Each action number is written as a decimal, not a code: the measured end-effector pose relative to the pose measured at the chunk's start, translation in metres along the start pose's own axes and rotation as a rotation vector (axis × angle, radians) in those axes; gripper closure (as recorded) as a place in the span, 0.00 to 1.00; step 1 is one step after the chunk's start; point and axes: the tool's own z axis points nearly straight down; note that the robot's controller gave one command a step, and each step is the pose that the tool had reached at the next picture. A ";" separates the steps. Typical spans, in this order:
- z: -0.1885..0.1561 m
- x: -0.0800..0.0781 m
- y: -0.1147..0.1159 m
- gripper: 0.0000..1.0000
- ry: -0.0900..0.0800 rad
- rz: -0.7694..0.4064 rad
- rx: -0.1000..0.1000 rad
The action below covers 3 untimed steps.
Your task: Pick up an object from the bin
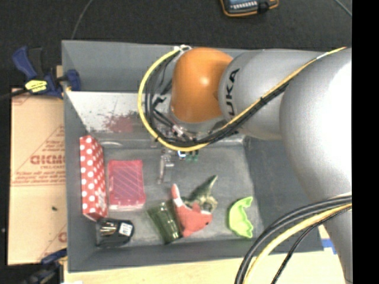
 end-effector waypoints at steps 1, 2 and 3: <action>-0.005 -0.002 -0.001 0.00 -0.007 0.004 -0.001; 0.061 0.053 -0.068 0.00 -0.002 -0.570 0.001; -0.010 0.091 -0.086 0.00 -0.007 -0.261 0.000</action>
Offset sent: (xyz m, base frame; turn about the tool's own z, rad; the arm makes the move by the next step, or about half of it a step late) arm -0.0528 -0.0665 -0.0612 -0.5760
